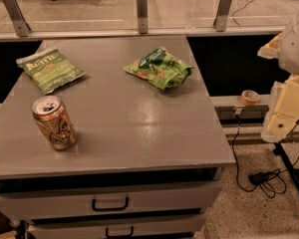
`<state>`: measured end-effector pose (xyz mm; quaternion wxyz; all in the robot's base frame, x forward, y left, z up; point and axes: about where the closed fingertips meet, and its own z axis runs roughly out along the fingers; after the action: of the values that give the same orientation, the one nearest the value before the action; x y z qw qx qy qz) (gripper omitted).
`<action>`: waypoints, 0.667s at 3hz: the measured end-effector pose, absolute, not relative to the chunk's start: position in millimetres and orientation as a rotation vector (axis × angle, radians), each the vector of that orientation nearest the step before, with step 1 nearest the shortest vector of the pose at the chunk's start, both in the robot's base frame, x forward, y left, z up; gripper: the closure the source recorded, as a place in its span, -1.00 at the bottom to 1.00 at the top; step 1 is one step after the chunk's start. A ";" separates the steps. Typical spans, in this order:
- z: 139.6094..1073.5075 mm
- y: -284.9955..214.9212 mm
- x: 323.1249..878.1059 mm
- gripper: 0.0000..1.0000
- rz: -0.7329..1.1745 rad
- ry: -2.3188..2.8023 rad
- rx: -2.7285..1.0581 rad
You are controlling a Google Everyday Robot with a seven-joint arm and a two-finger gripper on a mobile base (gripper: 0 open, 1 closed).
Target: Pick green rice chip bag
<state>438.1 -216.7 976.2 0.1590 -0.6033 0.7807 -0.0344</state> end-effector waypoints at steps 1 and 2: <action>977.1 -216.0 438.9 -1.00 -0.099 2.226 -1.723; 969.3 -204.8 470.1 -1.00 -0.040 2.201 -1.668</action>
Offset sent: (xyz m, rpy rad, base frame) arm 0.0800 0.0267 -0.0214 0.1766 -0.0336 -0.0287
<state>470.1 -204.8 969.3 0.1886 -0.5932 0.7825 -0.0142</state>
